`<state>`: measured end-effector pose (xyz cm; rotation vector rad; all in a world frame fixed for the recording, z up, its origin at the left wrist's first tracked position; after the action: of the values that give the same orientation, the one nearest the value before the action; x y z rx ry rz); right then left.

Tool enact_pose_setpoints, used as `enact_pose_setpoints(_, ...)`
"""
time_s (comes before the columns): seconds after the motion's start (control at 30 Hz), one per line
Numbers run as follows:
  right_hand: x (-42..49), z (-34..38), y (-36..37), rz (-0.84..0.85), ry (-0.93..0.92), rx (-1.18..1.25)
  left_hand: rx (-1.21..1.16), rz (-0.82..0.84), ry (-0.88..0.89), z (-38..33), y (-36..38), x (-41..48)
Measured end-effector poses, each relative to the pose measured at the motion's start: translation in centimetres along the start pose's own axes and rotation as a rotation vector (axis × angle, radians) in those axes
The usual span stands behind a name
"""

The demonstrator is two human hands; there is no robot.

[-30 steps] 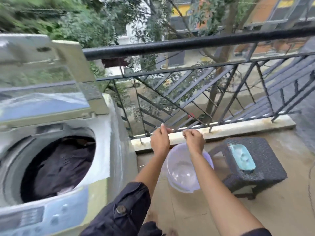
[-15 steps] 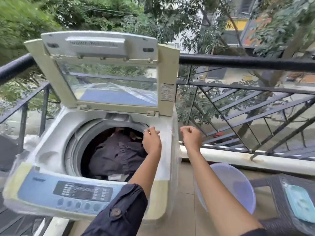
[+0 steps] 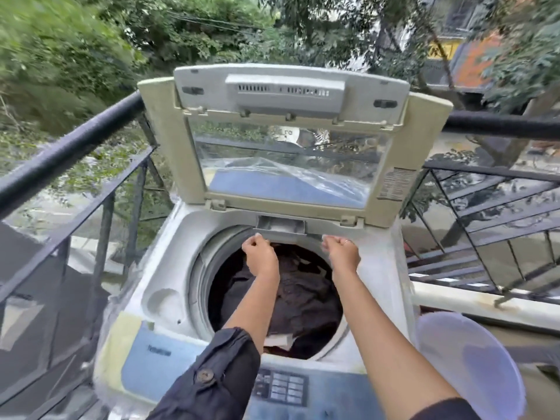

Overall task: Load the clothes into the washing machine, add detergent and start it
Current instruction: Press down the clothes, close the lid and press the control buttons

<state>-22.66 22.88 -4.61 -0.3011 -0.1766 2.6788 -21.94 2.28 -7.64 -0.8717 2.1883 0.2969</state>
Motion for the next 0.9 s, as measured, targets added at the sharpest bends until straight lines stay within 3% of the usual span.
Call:
enact_pose_setpoints(0.53, 1.0, -3.9, 7.1, 0.068, 0.348, 0.256, -0.181, 0.197, -0.308, -0.7, 1.2, 6.2)
enact_pose_setpoints(0.73, 0.8, -3.5, 9.1, 0.19, 0.47, 0.318, -0.154, 0.226, -0.358, -1.0, 2.1, 7.6)
enact_pose_setpoints(0.9, 1.5, -3.5, 9.7, 0.123, 0.498, 0.399, -0.176, 0.21, -0.37, -0.8, 2.6, 8.2)
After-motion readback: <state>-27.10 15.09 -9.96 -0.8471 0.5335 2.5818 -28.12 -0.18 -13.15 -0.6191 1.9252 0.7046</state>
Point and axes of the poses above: each hand's wrist, its own x-axis towards the middle knuckle, its own y-axis out of the palm, z = x × y, the point moved 7 cm from there along x, towards the middle knuckle, and after that the axes turned 15 degrees about -y, right-handed, at the moved point
